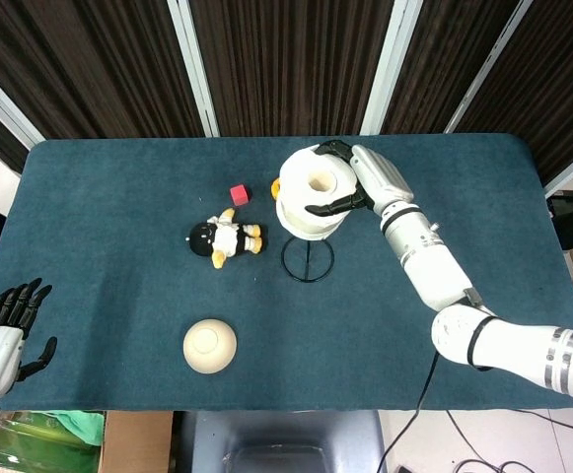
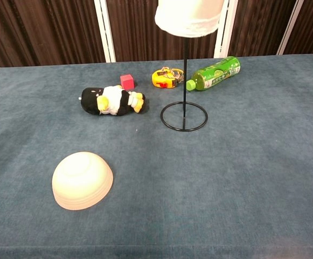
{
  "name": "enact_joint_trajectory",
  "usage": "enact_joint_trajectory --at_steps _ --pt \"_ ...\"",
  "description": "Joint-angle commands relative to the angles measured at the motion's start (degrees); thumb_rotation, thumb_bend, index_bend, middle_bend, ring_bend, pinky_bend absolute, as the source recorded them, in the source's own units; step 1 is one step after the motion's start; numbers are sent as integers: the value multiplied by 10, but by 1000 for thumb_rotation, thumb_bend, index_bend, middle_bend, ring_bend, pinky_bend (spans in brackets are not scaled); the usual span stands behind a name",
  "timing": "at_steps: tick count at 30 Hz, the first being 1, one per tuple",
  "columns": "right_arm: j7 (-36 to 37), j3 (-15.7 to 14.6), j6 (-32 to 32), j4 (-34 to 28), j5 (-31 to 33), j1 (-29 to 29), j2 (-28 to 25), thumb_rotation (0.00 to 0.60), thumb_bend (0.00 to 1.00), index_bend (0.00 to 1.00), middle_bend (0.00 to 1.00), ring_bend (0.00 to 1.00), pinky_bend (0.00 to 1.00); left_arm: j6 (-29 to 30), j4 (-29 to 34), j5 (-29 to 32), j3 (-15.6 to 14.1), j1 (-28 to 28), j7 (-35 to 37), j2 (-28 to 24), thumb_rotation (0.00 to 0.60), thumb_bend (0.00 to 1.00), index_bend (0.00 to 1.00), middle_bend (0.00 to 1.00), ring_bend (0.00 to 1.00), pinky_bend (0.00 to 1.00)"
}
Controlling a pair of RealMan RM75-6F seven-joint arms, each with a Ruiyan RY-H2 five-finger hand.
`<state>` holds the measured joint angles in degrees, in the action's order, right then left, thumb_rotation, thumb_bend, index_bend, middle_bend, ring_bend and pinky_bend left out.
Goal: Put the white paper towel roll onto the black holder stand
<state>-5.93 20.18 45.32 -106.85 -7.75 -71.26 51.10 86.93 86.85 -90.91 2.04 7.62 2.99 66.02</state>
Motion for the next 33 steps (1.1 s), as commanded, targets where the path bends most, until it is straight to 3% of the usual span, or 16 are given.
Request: enact_joint_trajectory --at_steps 1,3,5,17,19,20,21,23,25,28,30,33 --pt "0 -2 -21 3 10 1 0 600 261 33 211 185 180 1 1 -2 -1 0 1 0 600 442 0 0 0 90" --pt "4 1 -27 4 7 4 0 600 226 0 56 41 57 -1 4 -2 0 2 -2 0 600 442 0 0 0 90" --pt "11 6 -23 4 -4 9 2 600 191 0 4 1 14 -2 9 -1 1 4 -4 0 600 441 0 0 0 90" --pt "5 11 2 -24 -30 24 -17 600 156 0 0 0 0 0 3 -3 -1 3 5 -1 600 442 0 0 0 91" --pt "2 13 22 -54 -76 43 -33 600 156 0 0 0 0 4 -3 -6 -3 1 11 -1 600 442 0 0 0 91" --pt "-32 -15 92 -128 -180 90 -61 600 156 0 0 0 0 20 -7 -14 -1 -2 15 1 600 441 0 0 0 90" --pt "-45 -39 135 -171 -245 129 -70 600 156 0 0 0 0 27 -12 -17 -1 -5 19 3 600 441 0 0 0 90" --pt "-91 -113 198 -237 -367 211 -87 600 156 0 0 0 0 48 -20 -26 2 -9 26 8 600 441 0 0 0 88" --pt "-130 -178 252 -261 -467 283 -87 600 156 0 0 0 0 69 -30 -33 2 -17 34 11 600 441 0 0 0 87" --pt "-165 -267 360 -232 -629 407 -43 600 156 0 0 0 0 91 -37 -41 3 -24 40 14 600 441 0 0 0 86" --pt "-158 -301 433 -179 -720 481 4 600 156 0 0 0 0 98 -37 -44 3 -26 39 15 600 441 0 0 0 86" --pt "-170 -320 505 -88 -788 556 72 600 156 0 0 0 0 99 -35 -47 2 -27 34 15 600 441 0 0 0 85"
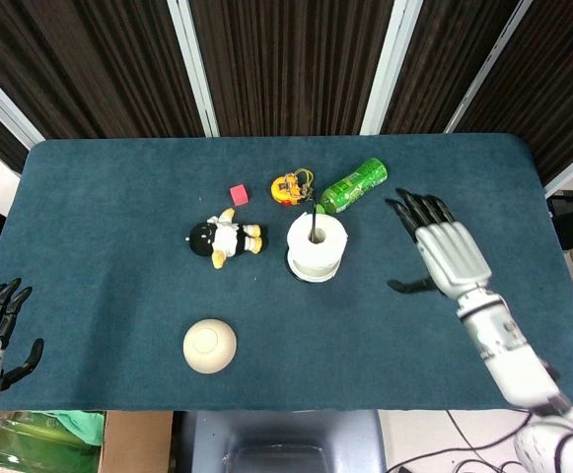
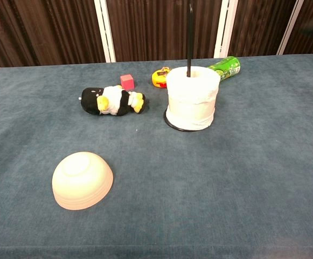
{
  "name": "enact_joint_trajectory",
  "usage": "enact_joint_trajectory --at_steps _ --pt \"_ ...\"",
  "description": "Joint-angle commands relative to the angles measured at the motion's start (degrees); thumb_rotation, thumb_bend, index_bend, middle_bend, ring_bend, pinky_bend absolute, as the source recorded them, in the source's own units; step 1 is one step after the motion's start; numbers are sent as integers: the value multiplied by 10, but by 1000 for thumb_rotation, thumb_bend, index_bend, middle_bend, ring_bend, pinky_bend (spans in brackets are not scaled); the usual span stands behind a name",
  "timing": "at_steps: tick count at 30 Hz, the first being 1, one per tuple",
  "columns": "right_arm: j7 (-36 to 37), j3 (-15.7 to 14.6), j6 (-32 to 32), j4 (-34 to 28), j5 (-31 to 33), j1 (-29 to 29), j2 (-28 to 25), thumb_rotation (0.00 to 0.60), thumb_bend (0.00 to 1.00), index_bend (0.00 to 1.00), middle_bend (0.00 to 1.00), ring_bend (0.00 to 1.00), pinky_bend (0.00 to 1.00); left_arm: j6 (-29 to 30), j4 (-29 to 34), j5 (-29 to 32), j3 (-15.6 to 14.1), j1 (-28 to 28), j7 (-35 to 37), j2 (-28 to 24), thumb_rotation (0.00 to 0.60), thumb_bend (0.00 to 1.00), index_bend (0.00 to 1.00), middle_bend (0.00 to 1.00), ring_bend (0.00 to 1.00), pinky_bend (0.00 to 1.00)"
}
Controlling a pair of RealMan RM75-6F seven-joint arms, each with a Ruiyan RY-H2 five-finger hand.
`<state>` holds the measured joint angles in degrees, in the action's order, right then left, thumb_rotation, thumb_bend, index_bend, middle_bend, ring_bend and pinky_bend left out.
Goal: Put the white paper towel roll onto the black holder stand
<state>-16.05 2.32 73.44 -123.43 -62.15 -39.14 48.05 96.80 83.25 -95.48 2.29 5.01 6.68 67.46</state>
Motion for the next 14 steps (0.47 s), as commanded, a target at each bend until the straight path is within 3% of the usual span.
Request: enact_joint_trajectory --at_steps 1,4,6,8,14 --pt "-74 -142 239 104 -252 252 125 600 156 0 0 0 0 0 2 -2 -1 0 -5 0 600 441 0 0 0 86" --pt "-6 -134 270 173 -247 301 189 600 156 0 0 0 0 2 4 -4 -2 -2 -11 -1 600 442 0 0 0 85" --pt "12 -140 250 176 -253 302 176 600 157 0 0 0 0 1 4 -4 -2 -2 -12 -1 600 441 0 0 0 84" --pt "12 -106 286 200 -258 313 191 600 157 0 0 0 0 1 5 -4 -2 -2 -12 -1 600 440 0 0 0 84" --pt "9 -93 267 205 -256 325 195 600 157 0 0 0 0 1 5 -4 -1 -2 -12 -1 600 442 0 0 0 84"
